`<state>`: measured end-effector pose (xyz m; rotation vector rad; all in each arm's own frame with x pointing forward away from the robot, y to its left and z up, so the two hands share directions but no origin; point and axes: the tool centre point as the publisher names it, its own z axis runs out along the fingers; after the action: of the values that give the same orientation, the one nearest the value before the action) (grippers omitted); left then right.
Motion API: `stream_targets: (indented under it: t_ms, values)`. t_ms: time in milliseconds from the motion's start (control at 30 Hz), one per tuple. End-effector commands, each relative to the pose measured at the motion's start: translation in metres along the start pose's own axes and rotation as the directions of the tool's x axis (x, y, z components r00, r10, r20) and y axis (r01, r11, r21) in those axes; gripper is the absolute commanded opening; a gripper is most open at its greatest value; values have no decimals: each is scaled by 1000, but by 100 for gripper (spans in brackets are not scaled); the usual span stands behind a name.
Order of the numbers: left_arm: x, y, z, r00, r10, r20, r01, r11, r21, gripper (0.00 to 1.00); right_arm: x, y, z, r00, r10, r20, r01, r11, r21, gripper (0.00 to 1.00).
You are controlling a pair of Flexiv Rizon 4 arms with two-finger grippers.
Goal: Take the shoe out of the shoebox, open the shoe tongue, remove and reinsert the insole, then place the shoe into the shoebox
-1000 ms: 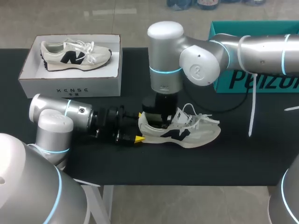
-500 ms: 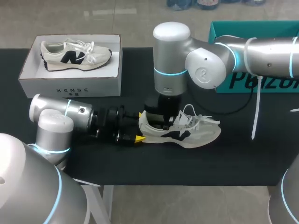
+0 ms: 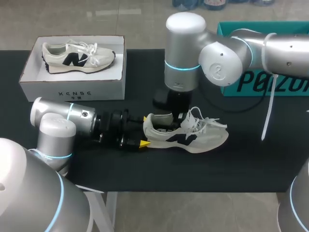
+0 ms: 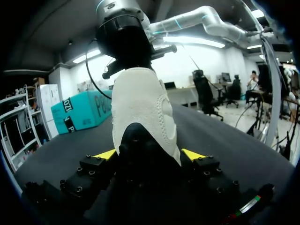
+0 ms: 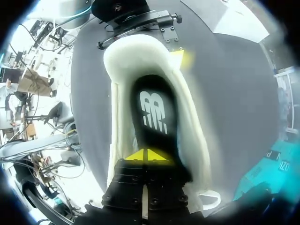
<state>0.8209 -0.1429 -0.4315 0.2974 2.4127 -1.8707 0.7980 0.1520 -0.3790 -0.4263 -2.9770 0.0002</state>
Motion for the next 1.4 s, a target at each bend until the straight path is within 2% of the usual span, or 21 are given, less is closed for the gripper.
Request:
stream_targets:
  t_ms: [33, 533, 1400]
  values:
    - [0, 2, 1, 1000, 1, 2, -1, 1000, -1, 0, -1, -4, -8, 1000, 1, 9, -1, 1000, -7, 0]
    - [0, 2, 1, 1000, 1, 2, -1, 1000, -1, 0, -11, 8, -11, 999, -11, 37, 12, 1000, -14, 0]
    - [0, 2, 1, 1000, 1, 2, -1, 1000, -1, 0, -24, 10, -9, 999, -5, 52, 4, 1000, 8, 0]
